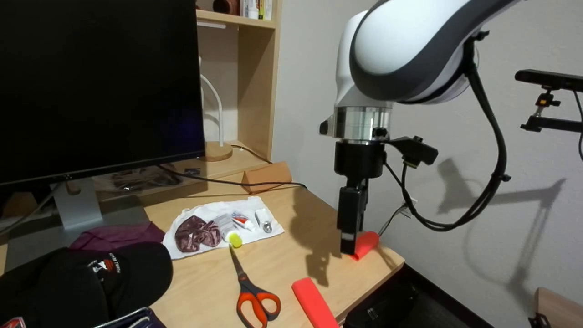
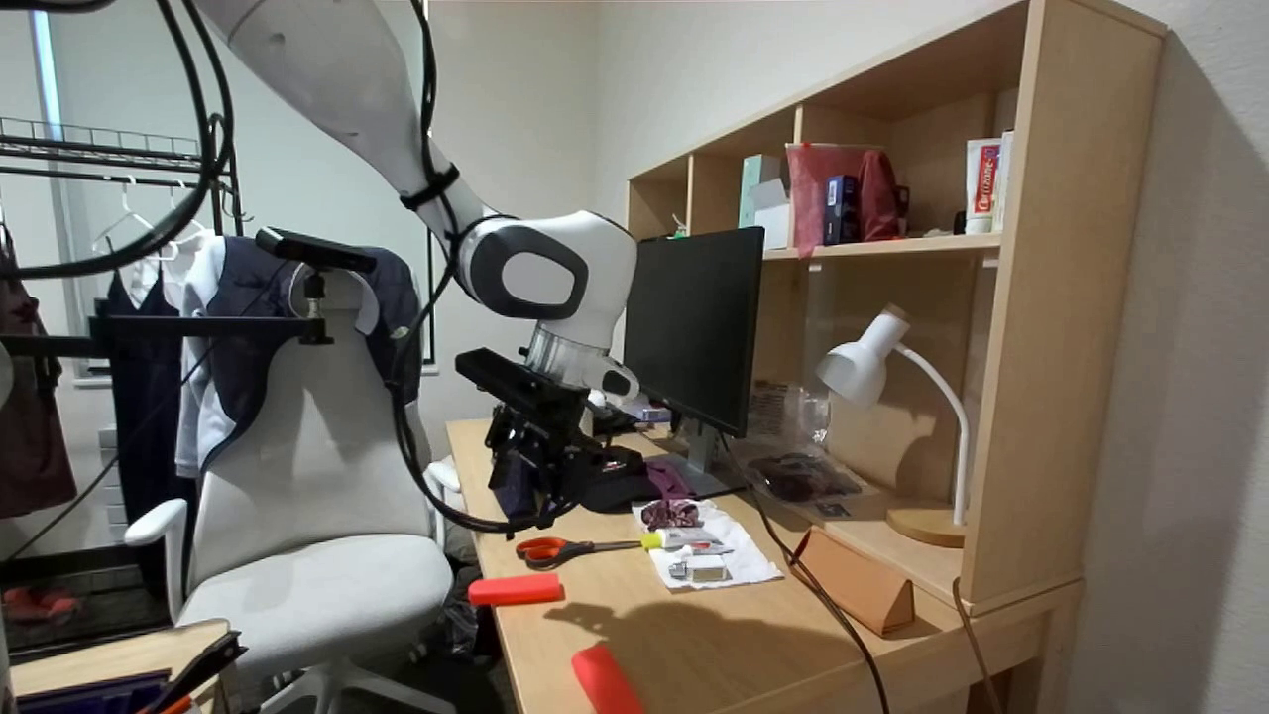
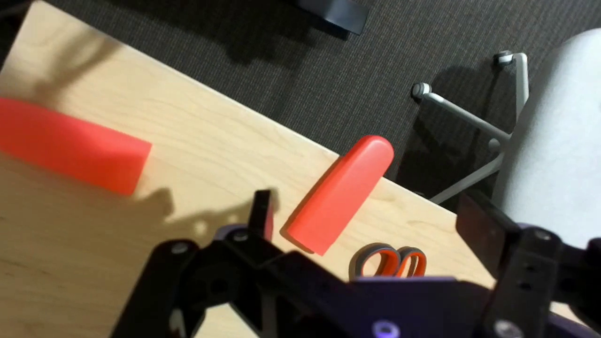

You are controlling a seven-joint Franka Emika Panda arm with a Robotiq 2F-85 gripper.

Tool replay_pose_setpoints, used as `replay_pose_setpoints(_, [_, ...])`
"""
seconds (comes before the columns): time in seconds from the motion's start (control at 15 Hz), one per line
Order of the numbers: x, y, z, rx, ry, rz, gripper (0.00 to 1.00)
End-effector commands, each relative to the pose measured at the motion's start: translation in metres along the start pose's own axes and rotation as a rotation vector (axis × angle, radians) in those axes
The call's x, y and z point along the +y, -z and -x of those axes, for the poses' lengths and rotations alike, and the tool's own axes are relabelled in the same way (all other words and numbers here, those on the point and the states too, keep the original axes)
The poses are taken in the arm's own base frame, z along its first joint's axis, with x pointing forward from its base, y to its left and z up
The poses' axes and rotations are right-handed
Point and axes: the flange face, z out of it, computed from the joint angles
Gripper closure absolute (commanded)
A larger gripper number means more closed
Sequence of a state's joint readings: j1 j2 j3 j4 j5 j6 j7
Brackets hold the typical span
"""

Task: Align the orange objects in front of each other

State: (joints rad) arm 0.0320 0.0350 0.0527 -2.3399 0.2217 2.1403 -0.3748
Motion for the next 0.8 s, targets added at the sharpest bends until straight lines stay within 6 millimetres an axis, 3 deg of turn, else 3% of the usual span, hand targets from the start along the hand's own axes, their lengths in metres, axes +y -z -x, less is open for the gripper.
replay_pose_setpoints(0.0, [-0.036,-0.037,-0.009,-0.015,-0.170,0.054,0.00])
replay_pose_setpoints(0.27, [-0.076,-0.064,-0.005,0.051,-0.331,0.135,0.00])
replay_pose_setpoints(0.33, [-0.066,-0.059,-0.011,0.013,-0.265,0.095,0.00])
replay_pose_setpoints(0.47, [-0.078,-0.067,-0.009,0.027,-0.303,0.118,0.00])
replay_pose_setpoints(0.73, [-0.075,-0.072,-0.014,0.063,-0.333,0.125,0.00])
